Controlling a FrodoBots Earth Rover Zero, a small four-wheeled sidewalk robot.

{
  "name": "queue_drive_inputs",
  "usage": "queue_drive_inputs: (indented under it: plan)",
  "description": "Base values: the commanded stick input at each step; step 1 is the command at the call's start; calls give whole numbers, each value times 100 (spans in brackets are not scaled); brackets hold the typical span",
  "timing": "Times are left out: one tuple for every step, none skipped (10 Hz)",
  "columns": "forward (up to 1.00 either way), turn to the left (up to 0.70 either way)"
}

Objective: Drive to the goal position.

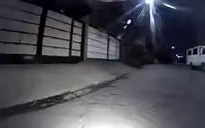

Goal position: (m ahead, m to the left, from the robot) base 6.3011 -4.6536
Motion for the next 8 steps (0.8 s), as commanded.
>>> queue_drive_inputs:
  plan:
    - [-86,34]
    - [-86,34]
    - [-86,34]
    - [-26,5]
    - [12,3]
    - [12,3]
    - [12,3]
    - [14,2]
